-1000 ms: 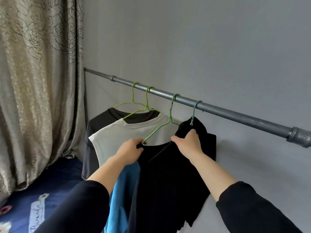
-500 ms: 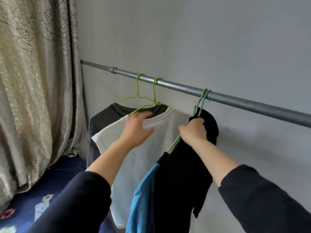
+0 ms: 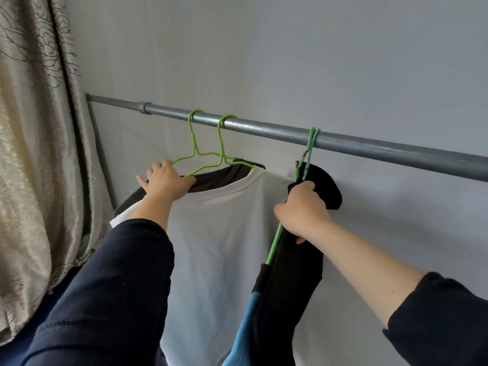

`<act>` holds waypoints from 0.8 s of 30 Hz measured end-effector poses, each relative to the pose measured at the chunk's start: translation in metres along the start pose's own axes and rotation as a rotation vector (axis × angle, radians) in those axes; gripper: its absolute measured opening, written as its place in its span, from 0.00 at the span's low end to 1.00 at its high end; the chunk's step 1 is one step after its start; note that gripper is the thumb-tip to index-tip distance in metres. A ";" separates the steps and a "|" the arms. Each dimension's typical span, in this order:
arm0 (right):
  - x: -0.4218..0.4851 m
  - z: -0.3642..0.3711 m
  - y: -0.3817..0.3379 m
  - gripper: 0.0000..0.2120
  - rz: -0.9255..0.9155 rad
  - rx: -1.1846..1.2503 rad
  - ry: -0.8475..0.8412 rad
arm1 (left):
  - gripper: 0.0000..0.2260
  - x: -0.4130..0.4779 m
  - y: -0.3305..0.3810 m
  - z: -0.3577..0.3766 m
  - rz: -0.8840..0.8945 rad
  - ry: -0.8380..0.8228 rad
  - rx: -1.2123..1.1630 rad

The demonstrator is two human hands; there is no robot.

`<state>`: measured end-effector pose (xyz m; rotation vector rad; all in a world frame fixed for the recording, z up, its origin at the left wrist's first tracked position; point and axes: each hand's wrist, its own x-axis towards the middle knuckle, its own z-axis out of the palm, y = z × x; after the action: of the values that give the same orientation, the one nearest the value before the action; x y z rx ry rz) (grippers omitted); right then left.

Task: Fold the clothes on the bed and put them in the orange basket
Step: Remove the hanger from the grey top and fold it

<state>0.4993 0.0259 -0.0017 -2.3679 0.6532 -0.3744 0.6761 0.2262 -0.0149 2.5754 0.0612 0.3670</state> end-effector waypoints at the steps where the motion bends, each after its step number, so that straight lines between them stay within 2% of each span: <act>1: 0.001 0.001 -0.001 0.17 -0.011 0.011 -0.007 | 0.22 0.000 0.000 0.001 0.027 0.011 -0.050; 3: 0.003 0.004 -0.002 0.17 -0.022 0.040 -0.017 | 0.10 -0.006 0.004 0.004 0.074 -0.036 -0.185; 4: 0.004 0.006 -0.002 0.16 -0.026 0.056 -0.019 | 0.08 -0.010 0.006 0.005 0.097 -0.087 -0.254; 8: 0.005 0.013 -0.002 0.15 -0.038 0.100 0.009 | 0.08 -0.045 0.022 0.004 0.188 -0.347 -0.542; 11: -0.002 0.012 -0.001 0.16 -0.050 0.101 0.020 | 0.10 -0.069 0.035 0.008 0.206 -0.408 -0.684; 13: -0.008 0.011 0.003 0.15 -0.044 0.097 0.027 | 0.13 -0.083 0.044 0.011 0.164 -0.374 -0.704; 16: -0.018 0.011 0.011 0.13 -0.037 0.125 0.034 | 0.20 -0.101 0.058 0.013 0.141 -0.206 -0.636; 18: -0.022 0.009 0.013 0.12 -0.062 0.216 0.028 | 0.22 -0.109 0.064 0.007 0.174 -0.103 -0.575; 21: -0.023 -0.004 0.011 0.06 -0.135 0.294 0.047 | 0.23 -0.117 0.074 -0.016 0.276 -0.039 -0.472; 24: -0.031 -0.026 0.004 0.11 -0.225 0.320 0.070 | 0.24 -0.130 0.081 -0.047 0.330 0.010 -0.458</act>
<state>0.4609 0.0271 0.0118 -2.1302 0.3276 -0.6143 0.5362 0.1647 0.0331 2.1243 -0.4027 0.4550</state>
